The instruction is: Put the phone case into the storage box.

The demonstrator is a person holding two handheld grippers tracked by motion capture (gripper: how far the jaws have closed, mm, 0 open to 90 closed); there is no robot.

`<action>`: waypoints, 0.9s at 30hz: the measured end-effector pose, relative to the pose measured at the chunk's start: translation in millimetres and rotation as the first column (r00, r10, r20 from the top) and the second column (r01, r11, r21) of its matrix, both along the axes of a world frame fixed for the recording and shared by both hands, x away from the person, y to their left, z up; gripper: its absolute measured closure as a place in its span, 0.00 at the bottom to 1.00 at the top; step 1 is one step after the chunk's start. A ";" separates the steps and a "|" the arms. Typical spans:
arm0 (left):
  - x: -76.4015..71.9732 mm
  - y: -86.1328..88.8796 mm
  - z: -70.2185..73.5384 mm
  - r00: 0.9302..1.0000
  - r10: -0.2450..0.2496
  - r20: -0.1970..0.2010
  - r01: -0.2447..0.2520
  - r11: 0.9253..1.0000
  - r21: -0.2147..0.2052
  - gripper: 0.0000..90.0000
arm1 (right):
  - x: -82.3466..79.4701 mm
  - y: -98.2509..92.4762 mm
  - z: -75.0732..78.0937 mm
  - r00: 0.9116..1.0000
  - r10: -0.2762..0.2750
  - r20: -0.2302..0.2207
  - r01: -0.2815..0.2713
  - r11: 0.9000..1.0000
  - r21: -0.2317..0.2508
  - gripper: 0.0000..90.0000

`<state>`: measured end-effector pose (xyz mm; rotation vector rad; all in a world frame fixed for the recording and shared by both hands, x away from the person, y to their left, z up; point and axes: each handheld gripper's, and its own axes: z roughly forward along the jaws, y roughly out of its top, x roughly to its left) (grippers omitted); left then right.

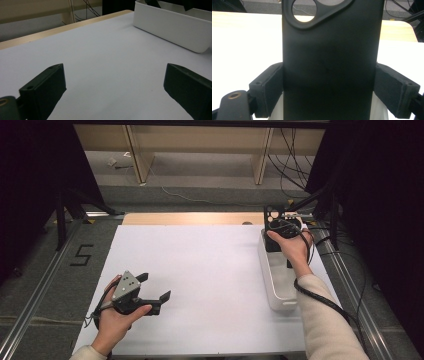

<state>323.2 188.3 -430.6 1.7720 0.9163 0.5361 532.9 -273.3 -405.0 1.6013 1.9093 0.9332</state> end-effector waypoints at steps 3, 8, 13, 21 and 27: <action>0.2 0.0 -0.2 1.000 0.000 -0.001 0.000 1.000 -0.001 0.04 | 0.7 0.7 -0.8 1.000 0.001 -0.003 -0.001 1.000 -0.003 0.17; 0.1 0.1 -0.2 1.000 -0.001 -0.001 0.001 1.000 -0.002 0.04 | 2.4 1.4 -2.6 1.000 0.002 -0.005 -0.002 1.000 -0.005 0.17; 0.1 0.0 -0.2 1.000 -0.002 -0.001 0.002 1.000 -0.003 0.04 | 3.5 2.3 -4.6 1.000 0.004 -0.010 -0.004 1.000 -0.005 0.17; 0.1 -0.1 -0.2 1.000 -0.001 0.000 0.001 1.000 -0.001 0.04 | 4.4 2.2 -4.8 1.000 -0.001 -0.013 0.001 1.000 0.003 0.17; 0.0 0.1 -0.1 1.000 -0.003 -0.001 0.003 1.000 -0.002 0.04 | 5.0 2.2 -4.6 1.000 -0.013 -0.019 0.014 1.000 0.023 0.16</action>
